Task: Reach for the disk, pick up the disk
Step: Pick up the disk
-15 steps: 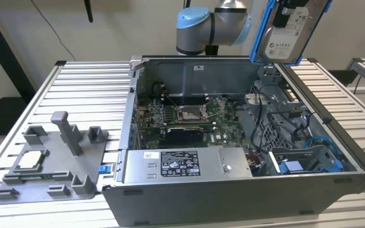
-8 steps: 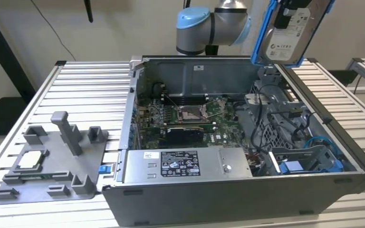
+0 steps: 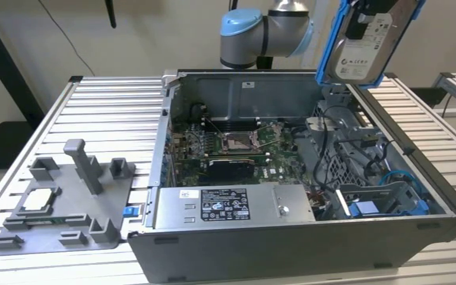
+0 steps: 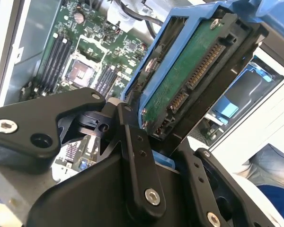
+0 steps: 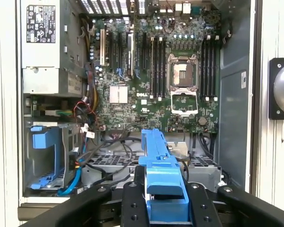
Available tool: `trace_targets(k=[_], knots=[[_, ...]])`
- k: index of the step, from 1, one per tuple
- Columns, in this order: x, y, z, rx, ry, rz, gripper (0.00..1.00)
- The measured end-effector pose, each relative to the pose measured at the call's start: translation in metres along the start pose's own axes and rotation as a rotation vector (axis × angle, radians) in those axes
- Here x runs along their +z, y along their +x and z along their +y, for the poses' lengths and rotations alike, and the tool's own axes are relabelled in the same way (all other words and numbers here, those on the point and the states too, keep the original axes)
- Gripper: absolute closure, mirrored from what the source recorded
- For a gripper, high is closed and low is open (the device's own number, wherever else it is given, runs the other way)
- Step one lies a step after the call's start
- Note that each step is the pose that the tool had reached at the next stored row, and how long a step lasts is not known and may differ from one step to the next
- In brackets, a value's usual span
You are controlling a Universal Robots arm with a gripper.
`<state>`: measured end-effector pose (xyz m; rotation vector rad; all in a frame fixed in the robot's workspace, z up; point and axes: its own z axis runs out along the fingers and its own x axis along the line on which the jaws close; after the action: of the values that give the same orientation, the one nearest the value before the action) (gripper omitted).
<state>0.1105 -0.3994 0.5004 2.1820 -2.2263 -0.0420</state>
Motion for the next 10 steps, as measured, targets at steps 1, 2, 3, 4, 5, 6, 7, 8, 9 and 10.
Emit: trace_targets(k=[1, 2, 3, 4, 5, 6, 7, 8, 9, 10], knots=[[0.0000, 0.0016, 0.0000, 0.000, 0.0000, 0.0000, 1.00], [0.0001, 0.0031, -0.0001, 0.000, -0.0001, 0.0000, 1.00], [0.0001, 0.0045, -0.0001, 0.000, -0.0001, 0.0000, 1.00], [0.0002, 0.0061, -0.0001, 0.000, -0.0001, 0.0000, 1.00], [0.0002, 0.0075, -0.0002, 0.000, -0.0002, 0.0001, 1.00], [0.0003, 0.0089, -0.0002, 0.000, -0.0002, 0.0000, 1.00], [0.0003, 0.0102, -0.0002, 0.000, -0.0002, 0.0000, 1.00], [0.0004, 0.0116, -0.0003, 0.000, -0.0003, -0.0001, 1.00], [0.0004, 0.0130, -0.0003, 0.000, -0.0004, 0.0000, 1.00], [0.0005, 0.0142, -0.0003, 0.000, -0.0004, -0.0001, 1.00]])
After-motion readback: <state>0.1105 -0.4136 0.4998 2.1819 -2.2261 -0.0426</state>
